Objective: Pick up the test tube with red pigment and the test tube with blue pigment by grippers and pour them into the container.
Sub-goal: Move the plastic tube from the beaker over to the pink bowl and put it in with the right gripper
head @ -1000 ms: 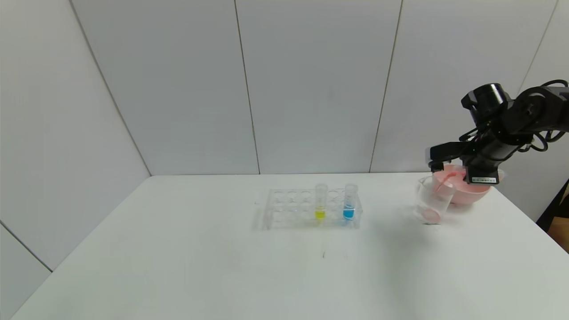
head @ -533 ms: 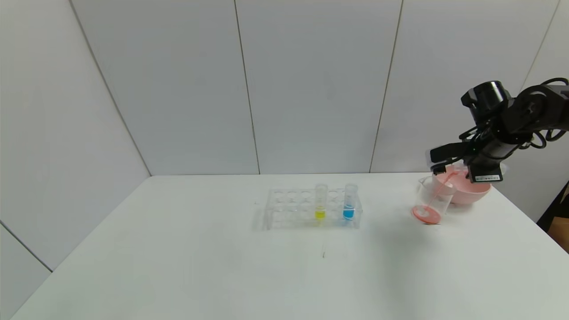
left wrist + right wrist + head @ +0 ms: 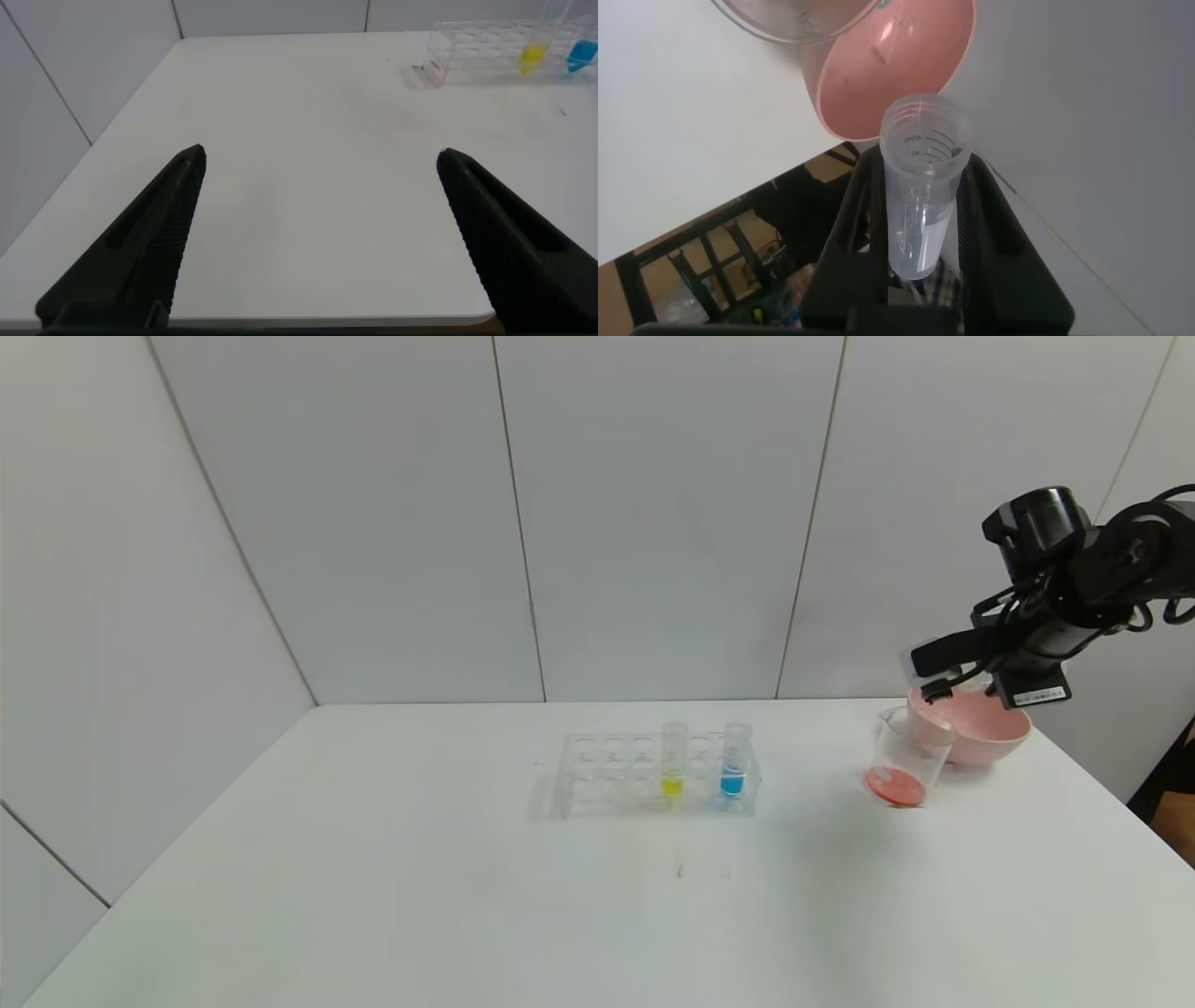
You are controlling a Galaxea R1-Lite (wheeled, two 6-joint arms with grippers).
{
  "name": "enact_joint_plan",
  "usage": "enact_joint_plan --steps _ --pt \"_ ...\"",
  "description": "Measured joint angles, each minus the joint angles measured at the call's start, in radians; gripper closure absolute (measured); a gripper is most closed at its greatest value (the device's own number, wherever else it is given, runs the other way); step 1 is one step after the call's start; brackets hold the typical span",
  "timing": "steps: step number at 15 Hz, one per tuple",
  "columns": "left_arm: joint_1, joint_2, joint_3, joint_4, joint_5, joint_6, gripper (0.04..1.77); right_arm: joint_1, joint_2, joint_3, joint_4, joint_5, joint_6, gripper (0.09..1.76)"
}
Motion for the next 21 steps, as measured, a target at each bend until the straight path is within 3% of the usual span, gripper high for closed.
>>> enact_joint_plan --steps 4,14,17,21 --pt "0.0 0.0 0.0 0.0 0.0 0.0 0.05 0.006 -0.003 0.0 -0.08 -0.017 -0.096 1.36" --pt "0.0 0.0 0.0 0.0 0.0 0.0 0.05 0.018 -0.014 0.005 -0.073 -0.015 -0.07 1.36" --pt "0.0 0.0 0.0 0.0 0.0 0.0 0.05 -0.006 -0.015 0.006 -0.087 0.081 0.087 1.36" --pt "0.0 0.0 0.0 0.0 0.0 0.0 0.05 0.014 -0.021 0.005 -0.091 0.187 0.501 1.36"
